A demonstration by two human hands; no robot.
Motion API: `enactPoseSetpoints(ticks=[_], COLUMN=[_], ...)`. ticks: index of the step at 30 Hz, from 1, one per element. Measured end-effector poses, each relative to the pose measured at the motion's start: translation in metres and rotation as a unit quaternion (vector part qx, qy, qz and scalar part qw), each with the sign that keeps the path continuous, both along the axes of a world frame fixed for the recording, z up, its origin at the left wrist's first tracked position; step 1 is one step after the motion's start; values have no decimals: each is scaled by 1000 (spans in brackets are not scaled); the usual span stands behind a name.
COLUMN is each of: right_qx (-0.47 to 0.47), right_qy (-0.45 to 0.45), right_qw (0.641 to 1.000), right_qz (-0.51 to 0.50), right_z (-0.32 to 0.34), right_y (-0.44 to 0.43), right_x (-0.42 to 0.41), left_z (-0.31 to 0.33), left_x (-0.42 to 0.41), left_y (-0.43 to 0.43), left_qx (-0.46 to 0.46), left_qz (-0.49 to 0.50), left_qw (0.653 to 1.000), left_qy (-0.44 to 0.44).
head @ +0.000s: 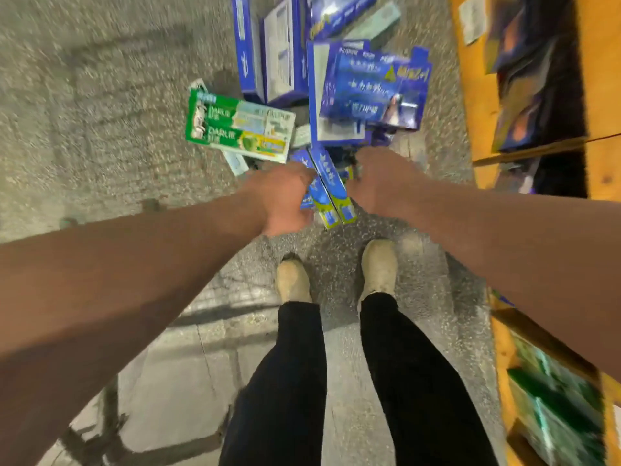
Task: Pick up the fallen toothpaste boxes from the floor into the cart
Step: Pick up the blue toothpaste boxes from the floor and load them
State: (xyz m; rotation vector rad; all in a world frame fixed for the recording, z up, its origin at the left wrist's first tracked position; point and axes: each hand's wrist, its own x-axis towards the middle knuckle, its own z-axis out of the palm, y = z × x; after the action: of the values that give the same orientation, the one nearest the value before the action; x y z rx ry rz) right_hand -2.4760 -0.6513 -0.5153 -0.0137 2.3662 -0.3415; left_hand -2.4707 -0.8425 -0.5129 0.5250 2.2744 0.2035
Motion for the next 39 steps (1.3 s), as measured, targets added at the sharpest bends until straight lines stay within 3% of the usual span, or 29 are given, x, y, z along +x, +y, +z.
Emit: enactPoseSetpoints(ticks=[5,10,13,16,20,24,29,39], right_qx=[-12,17,24,14,16,56,97,133], right_qy=[-55,-142,-143,-151,-143,-91,-30,6], right_qw=[998,983,979,979,979,989,995,987], right_qz=[10,-119,-141,-134,-145,-107,16,89], right_z=[-121,-218,-252,-278,-302,-300,-302,-312], right_y=[6,4,-1,-9,-22,-25,-3,2], right_x=[3,18,27,33,34,37,30,16], left_z=[-129,-223,-260,-283,-309,-307,-306,-323], left_x=[-6,-30,-45,-53,-50,-47,-44,-36], left_y=[7,23,40,51,50,42,50,45], left_qx=[-16,0,-27,-82,-102,-66,-66,-93], left_qz=[-35,-120,-222,-323,-372,-343,-270,-192], left_qw=[999,993,975,940,915,927,955,972], left_qy=[-30,2,11,72,122,139,101,99])
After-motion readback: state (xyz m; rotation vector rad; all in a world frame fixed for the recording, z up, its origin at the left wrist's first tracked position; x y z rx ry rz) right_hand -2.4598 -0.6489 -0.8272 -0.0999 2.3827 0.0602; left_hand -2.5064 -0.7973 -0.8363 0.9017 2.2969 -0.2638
